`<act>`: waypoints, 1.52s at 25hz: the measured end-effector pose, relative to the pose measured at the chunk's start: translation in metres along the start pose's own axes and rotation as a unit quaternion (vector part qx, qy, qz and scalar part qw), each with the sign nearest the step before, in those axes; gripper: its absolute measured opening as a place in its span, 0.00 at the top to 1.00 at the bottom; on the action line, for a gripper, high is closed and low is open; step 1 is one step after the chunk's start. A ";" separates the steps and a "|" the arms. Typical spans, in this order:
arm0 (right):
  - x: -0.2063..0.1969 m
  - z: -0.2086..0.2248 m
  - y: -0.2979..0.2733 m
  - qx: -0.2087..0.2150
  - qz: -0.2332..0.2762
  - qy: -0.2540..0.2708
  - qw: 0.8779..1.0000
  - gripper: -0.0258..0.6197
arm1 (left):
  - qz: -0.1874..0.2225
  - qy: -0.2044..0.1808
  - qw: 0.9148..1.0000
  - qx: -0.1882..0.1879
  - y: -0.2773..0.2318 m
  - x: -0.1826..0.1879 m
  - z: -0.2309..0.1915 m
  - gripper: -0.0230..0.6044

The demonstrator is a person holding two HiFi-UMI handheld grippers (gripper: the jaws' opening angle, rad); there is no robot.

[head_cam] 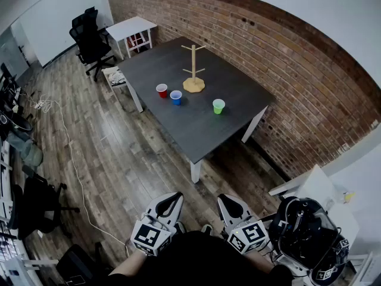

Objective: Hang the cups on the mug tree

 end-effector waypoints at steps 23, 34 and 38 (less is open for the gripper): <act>-0.016 0.072 -0.001 0.021 -0.026 -0.038 0.999 0.88 | -0.049 0.035 0.998 0.018 -0.067 -0.024 0.022 0.92; -0.018 0.114 -0.078 -0.015 -0.080 0.004 0.997 0.89 | -0.047 0.039 0.998 0.010 -0.128 -0.010 -0.064 0.92; -0.002 0.119 -0.120 -0.039 -0.071 0.014 0.997 0.89 | -0.033 0.043 0.998 0.008 -0.141 0.007 -0.118 0.92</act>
Point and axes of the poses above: the fingertips, and each gripper's own axes: y backward along the fingers, z to its right, x out of its top, the point moved 4 cm from there along y, backward along the fingers, and after that the axes turned 2 degrees about -x, right-handed, at the moved point
